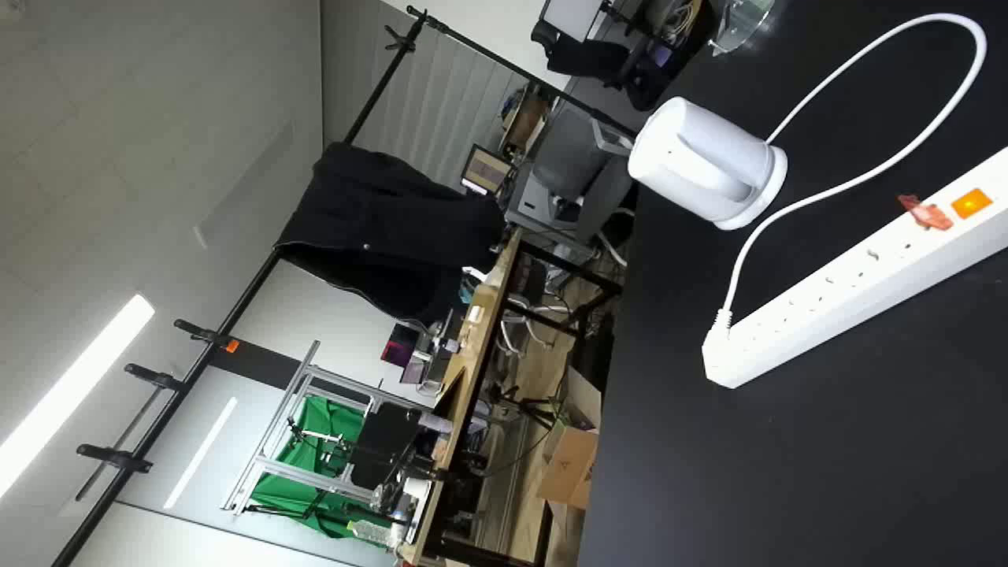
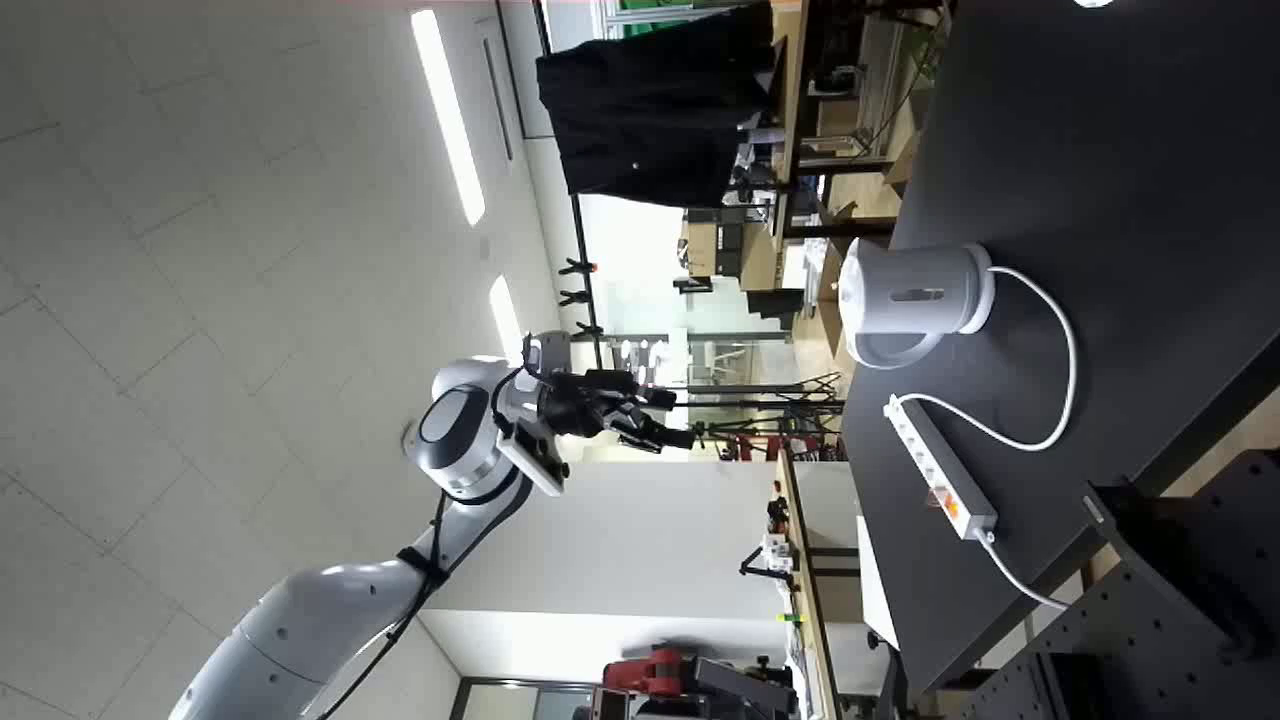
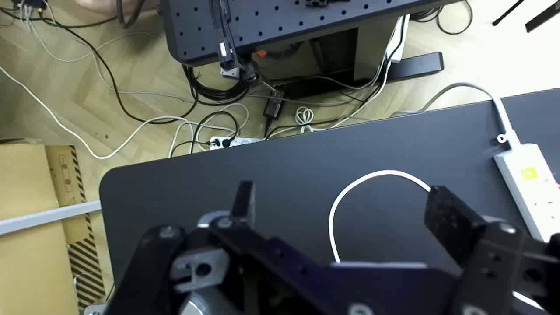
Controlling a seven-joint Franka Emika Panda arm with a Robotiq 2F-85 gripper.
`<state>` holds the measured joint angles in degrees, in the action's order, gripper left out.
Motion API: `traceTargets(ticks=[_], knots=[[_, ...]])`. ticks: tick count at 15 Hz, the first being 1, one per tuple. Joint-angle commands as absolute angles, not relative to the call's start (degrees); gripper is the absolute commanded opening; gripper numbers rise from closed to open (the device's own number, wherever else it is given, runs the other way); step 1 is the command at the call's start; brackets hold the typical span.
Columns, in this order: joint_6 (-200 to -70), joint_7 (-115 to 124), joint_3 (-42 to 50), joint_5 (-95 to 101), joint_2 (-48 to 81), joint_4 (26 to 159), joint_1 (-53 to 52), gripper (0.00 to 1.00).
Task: Turn off the last switch on the extension cord
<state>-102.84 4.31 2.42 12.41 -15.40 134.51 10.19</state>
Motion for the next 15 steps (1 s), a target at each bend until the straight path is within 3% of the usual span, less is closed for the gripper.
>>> traceTargets(ticks=[1, 11, 15], knots=[[-102.7, 4.5, 3.5, 12.6, -15.4, 134.4, 9.0, 1.00], [-102.7, 4.5, 3.5, 12.6, -15.4, 134.3, 9.0, 1.00], [-118.3, 5.1, 4.0, 11.2, -16.6, 138.9, 8.4, 1.00]])
